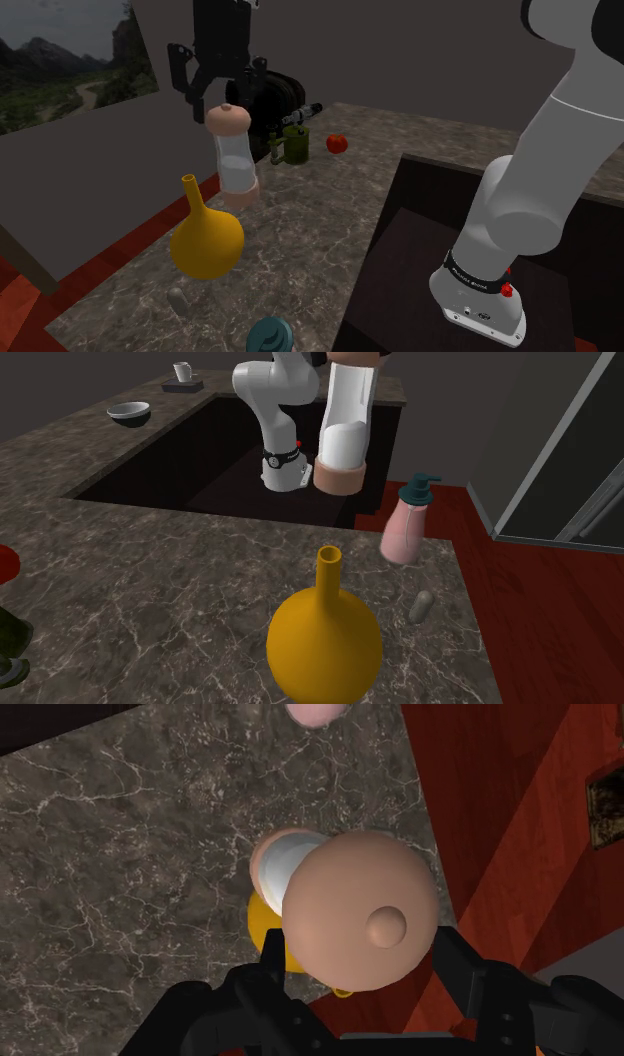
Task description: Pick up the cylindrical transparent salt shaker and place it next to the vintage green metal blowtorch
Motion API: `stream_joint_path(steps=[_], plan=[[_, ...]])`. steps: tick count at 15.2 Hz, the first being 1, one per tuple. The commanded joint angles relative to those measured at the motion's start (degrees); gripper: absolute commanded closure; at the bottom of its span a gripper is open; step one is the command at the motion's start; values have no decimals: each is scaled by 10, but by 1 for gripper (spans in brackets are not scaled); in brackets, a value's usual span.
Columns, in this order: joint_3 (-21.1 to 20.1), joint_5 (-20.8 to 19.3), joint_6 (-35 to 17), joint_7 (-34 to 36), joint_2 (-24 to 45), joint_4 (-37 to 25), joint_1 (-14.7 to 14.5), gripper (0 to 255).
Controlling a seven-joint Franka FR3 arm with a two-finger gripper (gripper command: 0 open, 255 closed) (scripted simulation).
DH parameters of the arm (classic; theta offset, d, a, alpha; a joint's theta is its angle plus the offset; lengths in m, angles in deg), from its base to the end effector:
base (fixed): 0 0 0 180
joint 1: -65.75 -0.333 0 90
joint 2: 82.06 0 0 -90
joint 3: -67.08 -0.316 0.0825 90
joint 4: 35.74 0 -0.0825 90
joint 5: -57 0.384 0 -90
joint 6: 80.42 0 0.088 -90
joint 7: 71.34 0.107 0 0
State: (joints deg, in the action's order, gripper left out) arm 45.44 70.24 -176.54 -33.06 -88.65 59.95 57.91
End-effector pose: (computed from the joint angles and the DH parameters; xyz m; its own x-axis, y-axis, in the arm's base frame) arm 0.4457 0.2914 0.6466 0.9865 -0.1611 -0.0281 -0.1633 -0.9624 -0.2169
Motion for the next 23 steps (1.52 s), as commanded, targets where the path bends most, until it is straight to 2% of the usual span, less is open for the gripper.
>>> stream_joint_path(steps=[1,3,14,23], plan=[[1,-2,18,3,4,-21,1,255],[1,-3,29,6,8,-37,1,255],[87,-1,68,-142,20,-55,67,255],[145,-9,111,-249,86,-138,122,255]])
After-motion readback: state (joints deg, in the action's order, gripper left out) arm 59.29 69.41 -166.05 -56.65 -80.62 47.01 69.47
